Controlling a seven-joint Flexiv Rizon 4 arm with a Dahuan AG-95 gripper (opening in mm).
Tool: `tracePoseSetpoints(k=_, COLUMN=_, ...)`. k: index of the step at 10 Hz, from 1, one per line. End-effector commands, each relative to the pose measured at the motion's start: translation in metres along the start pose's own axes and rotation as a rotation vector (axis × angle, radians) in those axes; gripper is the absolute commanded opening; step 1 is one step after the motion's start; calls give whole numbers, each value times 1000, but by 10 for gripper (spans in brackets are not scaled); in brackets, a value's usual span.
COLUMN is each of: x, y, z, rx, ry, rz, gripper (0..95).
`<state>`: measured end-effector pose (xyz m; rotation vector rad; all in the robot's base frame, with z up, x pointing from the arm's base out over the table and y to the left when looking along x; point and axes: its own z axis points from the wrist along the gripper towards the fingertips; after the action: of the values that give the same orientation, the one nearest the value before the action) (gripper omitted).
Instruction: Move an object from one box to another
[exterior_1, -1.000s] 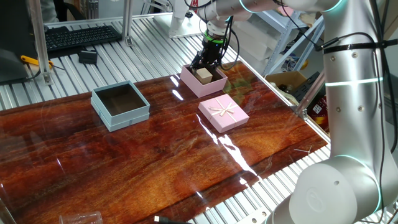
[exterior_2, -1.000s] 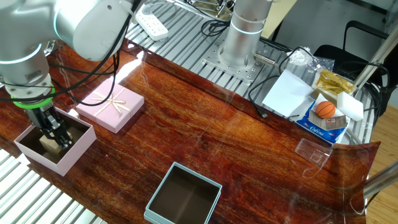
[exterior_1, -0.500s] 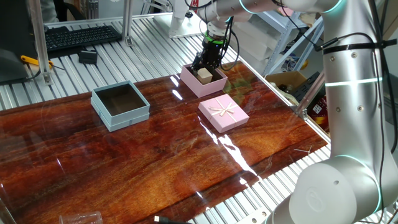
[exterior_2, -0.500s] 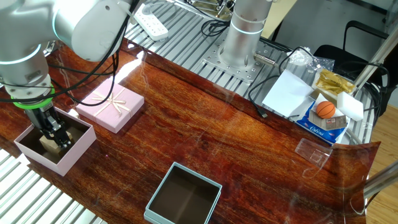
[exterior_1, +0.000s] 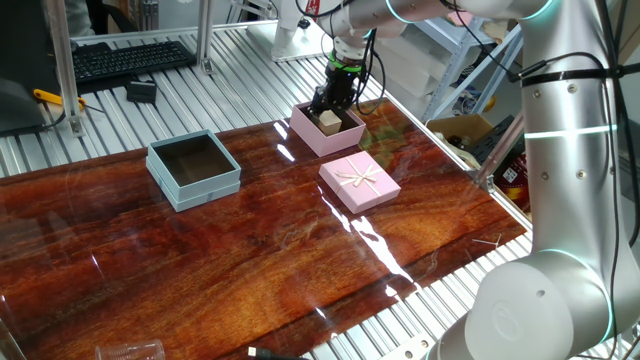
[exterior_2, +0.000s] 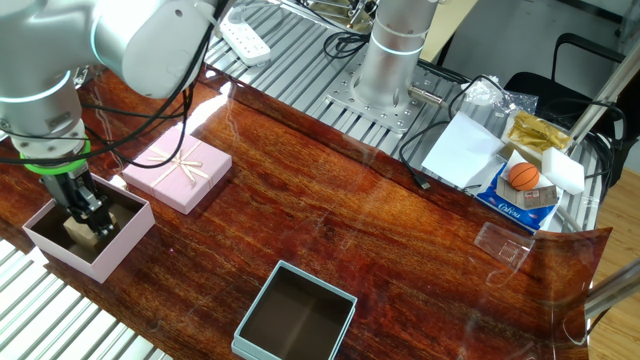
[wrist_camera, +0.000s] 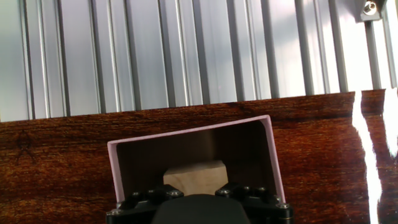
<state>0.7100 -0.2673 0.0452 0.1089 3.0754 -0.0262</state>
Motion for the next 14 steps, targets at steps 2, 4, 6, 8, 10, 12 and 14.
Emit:
tracePoseSetpoints(k=2, x=0, y=0, z=0, rx=2, ry=-9, rz=-19, gripper=0)
tracePoseSetpoints(k=4, x=0, y=0, z=0, rx=4, ry=-12, rz=-20, gripper=0)
tracePoseSetpoints(k=6, x=0, y=0, z=-2, rx=4, ry=-19, rz=-11, gripper=0)
tracePoseSetpoints(k=8, x=0, y=0, z=-3, rx=4, ry=-20, rz=-7, gripper=0)
tracePoseSetpoints(k=10, x=0, y=-1, z=-7, rx=3, ry=-19, rz=-3, gripper=0)
tracePoseSetpoints(k=12, x=0, y=-1, z=-12, rx=3, ry=-17, rz=-2, gripper=0)
tracePoseSetpoints(k=14, x=0, y=-1, z=-16, rx=2, ry=-15, rz=-2, gripper=0)
